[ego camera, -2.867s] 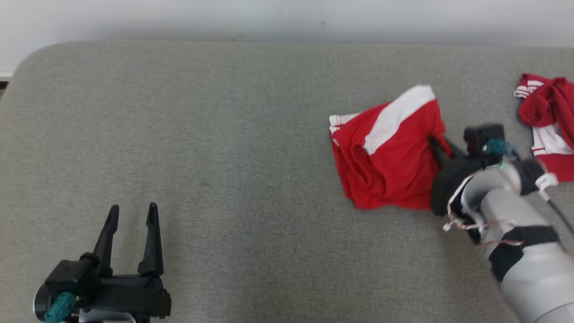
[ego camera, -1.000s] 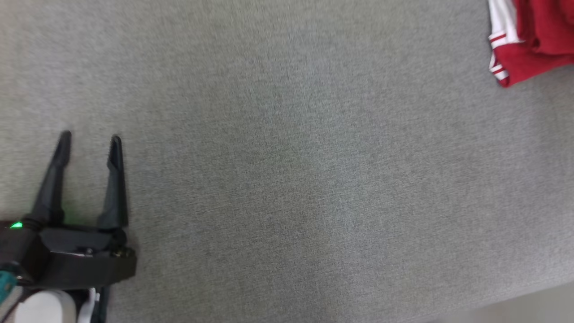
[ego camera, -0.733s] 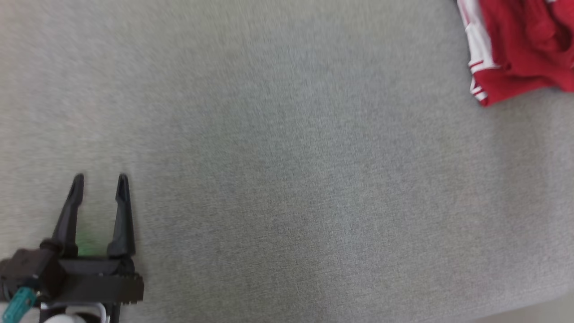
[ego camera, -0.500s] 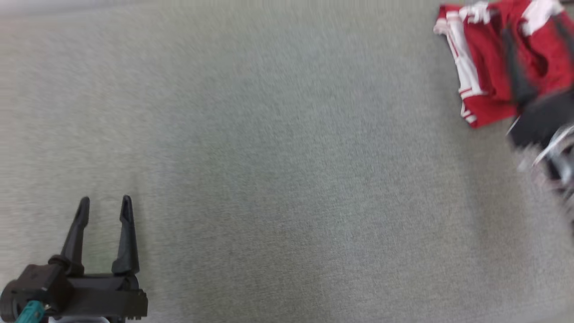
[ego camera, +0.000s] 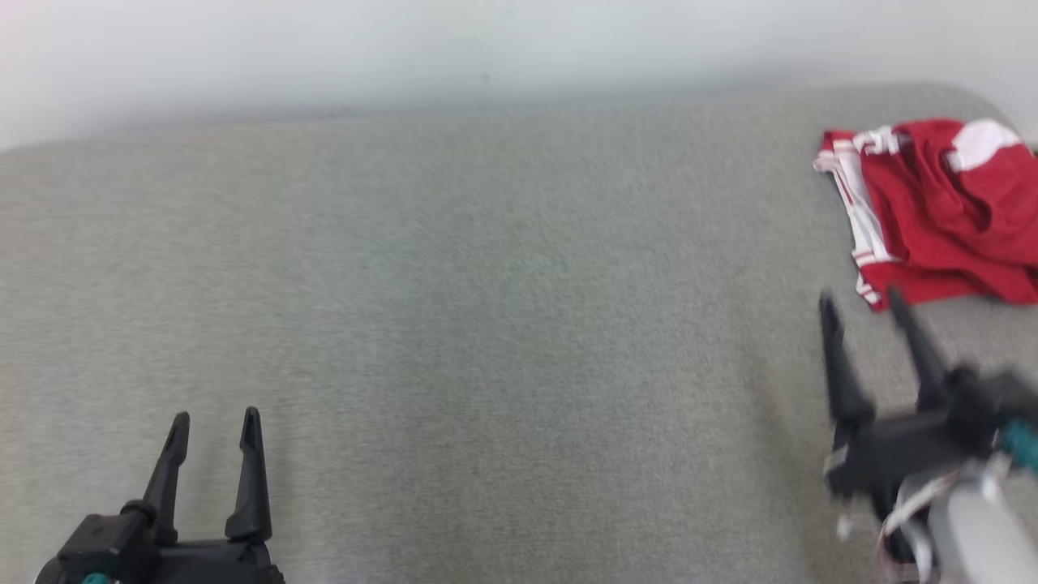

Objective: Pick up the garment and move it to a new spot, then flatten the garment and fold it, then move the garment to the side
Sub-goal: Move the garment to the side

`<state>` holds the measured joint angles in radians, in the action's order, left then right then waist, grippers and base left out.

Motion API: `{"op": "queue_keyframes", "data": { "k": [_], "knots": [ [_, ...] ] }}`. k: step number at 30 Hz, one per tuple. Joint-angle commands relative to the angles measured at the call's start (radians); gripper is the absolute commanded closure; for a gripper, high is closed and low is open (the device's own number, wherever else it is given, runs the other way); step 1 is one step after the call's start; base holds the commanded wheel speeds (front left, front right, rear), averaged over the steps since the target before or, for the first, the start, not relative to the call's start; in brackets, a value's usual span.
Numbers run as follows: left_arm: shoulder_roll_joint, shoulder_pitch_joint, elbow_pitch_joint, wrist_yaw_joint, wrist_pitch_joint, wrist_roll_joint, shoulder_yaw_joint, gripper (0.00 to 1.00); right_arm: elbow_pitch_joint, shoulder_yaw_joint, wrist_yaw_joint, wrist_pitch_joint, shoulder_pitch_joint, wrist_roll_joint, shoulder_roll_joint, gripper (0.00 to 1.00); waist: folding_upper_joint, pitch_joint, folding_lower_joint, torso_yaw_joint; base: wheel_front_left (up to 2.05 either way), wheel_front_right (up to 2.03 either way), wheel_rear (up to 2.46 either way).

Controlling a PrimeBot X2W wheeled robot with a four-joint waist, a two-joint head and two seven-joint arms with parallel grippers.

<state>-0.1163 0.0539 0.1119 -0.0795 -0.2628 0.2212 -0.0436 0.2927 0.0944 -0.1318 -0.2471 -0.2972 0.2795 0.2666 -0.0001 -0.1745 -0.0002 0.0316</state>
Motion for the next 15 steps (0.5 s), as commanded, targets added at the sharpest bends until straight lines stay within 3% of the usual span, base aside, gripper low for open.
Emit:
{"op": "queue_keyframes", "data": {
  "k": [1, 8, 15],
  "knots": [
    [0.001, -0.012, 0.002, 0.0, -0.001, -0.007, -0.002, 0.0, -0.014, -0.007, 0.003, -0.006, 0.034, -0.017, -0.011, 0.0, 0.0001, 0.055, 0.0002, -0.046, 0.0, 0.0, 0.0],
    [0.004, -0.048, 0.026, -0.004, -0.002, -0.016, -0.005, 0.0, -0.134, -0.067, 0.003, 0.007, 0.251, -0.048, -0.112, 0.0, 0.0001, 0.126, 0.0002, -0.071, 0.0, 0.0, 0.0],
    [0.005, -0.078, 0.042, -0.007, -0.002, -0.021, -0.011, 0.0, -0.198, -0.074, 0.003, 0.016, 0.351, -0.076, -0.162, 0.0, 0.0001, 0.171, 0.0002, -0.077, 0.0, 0.0, 0.0]
  ]
}}
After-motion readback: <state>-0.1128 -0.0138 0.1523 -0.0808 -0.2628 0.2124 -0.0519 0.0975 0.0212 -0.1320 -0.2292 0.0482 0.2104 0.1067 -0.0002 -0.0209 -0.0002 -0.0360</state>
